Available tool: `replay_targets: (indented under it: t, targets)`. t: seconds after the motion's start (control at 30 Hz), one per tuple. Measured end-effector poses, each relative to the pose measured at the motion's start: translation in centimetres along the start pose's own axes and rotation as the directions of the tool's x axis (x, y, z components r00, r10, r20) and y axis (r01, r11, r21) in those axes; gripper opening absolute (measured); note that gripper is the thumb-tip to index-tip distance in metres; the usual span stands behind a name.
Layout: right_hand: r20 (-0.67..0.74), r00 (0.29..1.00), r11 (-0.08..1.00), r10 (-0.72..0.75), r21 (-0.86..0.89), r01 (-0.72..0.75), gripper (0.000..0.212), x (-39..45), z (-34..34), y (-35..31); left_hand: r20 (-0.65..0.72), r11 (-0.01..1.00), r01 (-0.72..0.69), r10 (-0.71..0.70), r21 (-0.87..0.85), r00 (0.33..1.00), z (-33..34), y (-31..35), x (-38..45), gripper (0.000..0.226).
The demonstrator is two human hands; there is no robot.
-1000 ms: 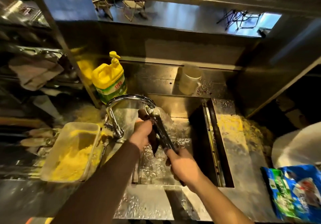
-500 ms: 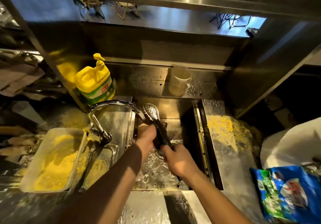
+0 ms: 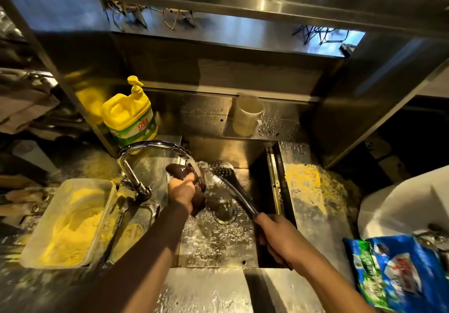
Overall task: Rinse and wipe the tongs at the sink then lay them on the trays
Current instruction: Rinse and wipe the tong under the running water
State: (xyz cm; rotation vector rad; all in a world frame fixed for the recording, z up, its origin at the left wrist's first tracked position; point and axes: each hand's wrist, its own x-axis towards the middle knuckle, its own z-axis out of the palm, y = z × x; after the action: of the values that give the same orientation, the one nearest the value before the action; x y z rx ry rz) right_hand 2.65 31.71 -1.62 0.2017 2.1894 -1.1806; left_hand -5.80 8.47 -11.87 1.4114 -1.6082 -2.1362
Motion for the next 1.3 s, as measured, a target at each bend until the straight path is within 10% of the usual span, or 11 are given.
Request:
replay_targets:
  t: [0.13, 0.2, 0.67, 1.3]
  targets:
    - [0.067, 0.998, 0.987, -0.007, 0.163, -0.004, 0.019, 1.8, 0.7, -1.2, 0.138, 0.986, 0.156, -0.146, -0.064, 0.980, -0.9, -0.8, -1.2, 0.014]
    - [0.116, 0.993, 0.954, 0.015, 0.296, -0.049, 0.038, 2.3, 1.1, -2.0, 0.215, 0.980, 0.193, -0.177, -0.055, 0.960, -1.3, -0.9, -1.9, 0.019]
    - [0.095, 0.995, 0.952, 0.017, 0.303, -0.045, 0.021, 2.0, 4.4, -3.8, 0.400, 0.981, 0.171, -0.123, -0.087, 0.908, -2.1, -0.8, -4.8, 0.021]
    - [0.104, 0.987, 0.980, -0.123, 0.167, 0.105, 0.017, 1.2, 4.9, -4.7, 0.262, 0.990, 0.139, -0.139, 0.016, 0.955, 0.6, 2.9, -3.4, 0.014]
